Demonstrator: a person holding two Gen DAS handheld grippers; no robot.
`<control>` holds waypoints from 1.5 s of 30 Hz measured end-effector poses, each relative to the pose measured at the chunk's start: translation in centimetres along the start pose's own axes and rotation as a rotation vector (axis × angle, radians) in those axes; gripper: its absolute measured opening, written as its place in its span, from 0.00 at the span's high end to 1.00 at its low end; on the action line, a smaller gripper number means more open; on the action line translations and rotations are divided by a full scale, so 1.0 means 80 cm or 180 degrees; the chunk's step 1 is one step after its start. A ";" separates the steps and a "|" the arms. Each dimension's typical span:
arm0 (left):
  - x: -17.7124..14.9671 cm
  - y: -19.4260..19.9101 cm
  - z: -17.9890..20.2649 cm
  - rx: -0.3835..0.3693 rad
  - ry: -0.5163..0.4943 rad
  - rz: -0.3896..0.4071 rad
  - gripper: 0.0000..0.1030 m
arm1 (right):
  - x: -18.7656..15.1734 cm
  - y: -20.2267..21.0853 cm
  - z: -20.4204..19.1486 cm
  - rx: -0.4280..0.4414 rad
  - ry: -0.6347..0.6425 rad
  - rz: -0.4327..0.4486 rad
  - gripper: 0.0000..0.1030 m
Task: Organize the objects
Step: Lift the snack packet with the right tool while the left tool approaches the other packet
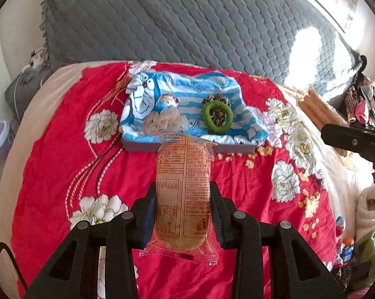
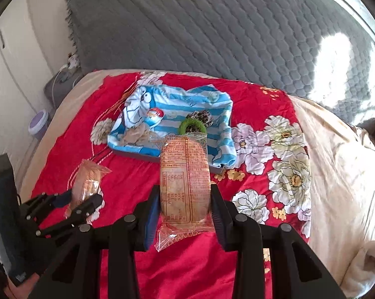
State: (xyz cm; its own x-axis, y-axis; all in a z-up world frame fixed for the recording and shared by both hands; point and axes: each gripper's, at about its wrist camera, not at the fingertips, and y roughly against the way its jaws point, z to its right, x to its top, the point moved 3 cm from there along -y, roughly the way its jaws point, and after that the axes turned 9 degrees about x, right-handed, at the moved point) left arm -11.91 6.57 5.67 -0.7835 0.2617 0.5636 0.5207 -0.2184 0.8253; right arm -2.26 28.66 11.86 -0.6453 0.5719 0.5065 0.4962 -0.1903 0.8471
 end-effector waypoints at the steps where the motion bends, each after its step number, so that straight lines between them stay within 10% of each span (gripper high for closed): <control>1: 0.002 0.002 -0.002 -0.0008 0.0021 0.0004 0.61 | 0.002 0.001 -0.001 -0.0011 -0.0017 0.0007 0.63; 45: 0.038 0.059 -0.017 -0.0080 0.0122 0.0288 0.61 | -0.011 0.041 -0.041 0.0184 0.0074 0.0499 0.63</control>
State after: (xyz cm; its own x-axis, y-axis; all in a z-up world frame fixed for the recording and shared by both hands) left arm -12.32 5.04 11.24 -0.7462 0.2039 0.6337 0.5817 -0.2632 0.7696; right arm -1.91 24.92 14.71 -0.5702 0.5201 0.6359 0.6240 -0.2292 0.7470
